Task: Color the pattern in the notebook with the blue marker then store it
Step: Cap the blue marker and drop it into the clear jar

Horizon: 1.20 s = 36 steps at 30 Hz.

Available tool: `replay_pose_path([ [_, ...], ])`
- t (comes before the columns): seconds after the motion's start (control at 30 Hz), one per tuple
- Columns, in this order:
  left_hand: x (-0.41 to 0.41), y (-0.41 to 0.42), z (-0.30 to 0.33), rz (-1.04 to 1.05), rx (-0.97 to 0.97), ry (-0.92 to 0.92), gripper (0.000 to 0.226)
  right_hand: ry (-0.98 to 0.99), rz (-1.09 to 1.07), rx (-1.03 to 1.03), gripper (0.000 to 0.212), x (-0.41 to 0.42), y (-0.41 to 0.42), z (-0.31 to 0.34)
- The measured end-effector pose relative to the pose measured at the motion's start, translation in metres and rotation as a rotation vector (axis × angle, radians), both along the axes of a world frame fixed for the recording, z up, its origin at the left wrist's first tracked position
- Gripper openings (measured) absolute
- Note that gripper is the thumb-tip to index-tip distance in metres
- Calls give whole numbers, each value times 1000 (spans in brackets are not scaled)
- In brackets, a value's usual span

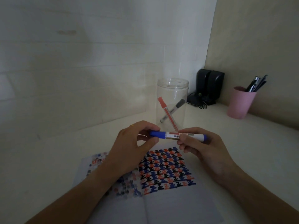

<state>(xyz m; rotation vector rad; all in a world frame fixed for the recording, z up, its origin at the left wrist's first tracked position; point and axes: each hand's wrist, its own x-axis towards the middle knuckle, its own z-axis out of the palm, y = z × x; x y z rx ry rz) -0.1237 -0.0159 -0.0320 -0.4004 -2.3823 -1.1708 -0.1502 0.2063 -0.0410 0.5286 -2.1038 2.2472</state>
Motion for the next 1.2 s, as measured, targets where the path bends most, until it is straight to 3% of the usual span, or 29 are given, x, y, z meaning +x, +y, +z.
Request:
replay_pose_path([
  [0.13, 4, -4, 10, -74, 232, -118, 21, -38, 56, -81, 27, 2, 1, 4],
  [0.47, 11, 1, 17, -201, 469, -197, 21, 2, 94, -146, 29, 9, 4, 11],
  [0.73, 13, -1, 18, -196, 428, -209, 19, 171, 58, 27, 25, 16, 1, 10],
  [0.97, 10, 6, 24, -251, 512, -68, 38, 90, 218, 61, 36, 20, -10, 7],
  [1.03, 10, 2, 19, -152, 296, 18, 42, 24, 221, 26, 48, 23, -10, 12],
  [1.13, 8, -12, 8, 52, -269, 171, 40, -90, 169, 44, 71, 22, -6, 10],
  [1.2, -3, -12, 13, 122, -425, 190, 39, -93, 180, 133, 73, 17, -3, 16],
])
